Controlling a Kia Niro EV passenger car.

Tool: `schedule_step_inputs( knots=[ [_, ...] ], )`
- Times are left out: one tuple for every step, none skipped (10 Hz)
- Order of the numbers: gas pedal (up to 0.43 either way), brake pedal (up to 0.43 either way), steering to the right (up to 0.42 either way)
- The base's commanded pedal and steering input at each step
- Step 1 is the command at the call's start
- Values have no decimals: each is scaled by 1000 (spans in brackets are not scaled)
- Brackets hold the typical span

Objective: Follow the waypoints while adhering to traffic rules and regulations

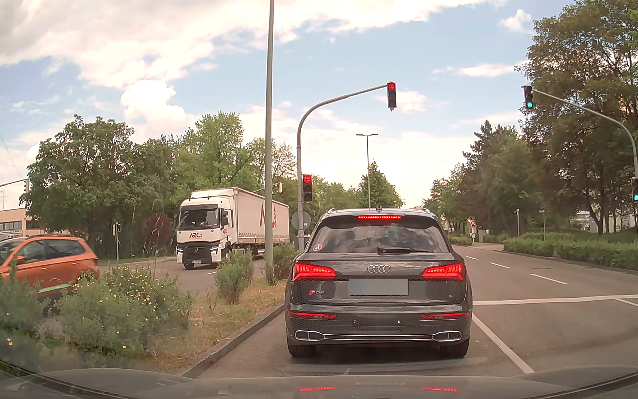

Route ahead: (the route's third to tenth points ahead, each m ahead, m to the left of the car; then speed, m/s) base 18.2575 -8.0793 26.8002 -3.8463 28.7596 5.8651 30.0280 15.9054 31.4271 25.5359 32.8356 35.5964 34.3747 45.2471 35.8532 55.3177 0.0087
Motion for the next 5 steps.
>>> schedule_step_inputs(
  knots=[
    [0, 537, 24],
    [0, 591, 24],
    [0, 598, 25],
    [0, 585, 26],
    [0, 573, 27]
  ],
)
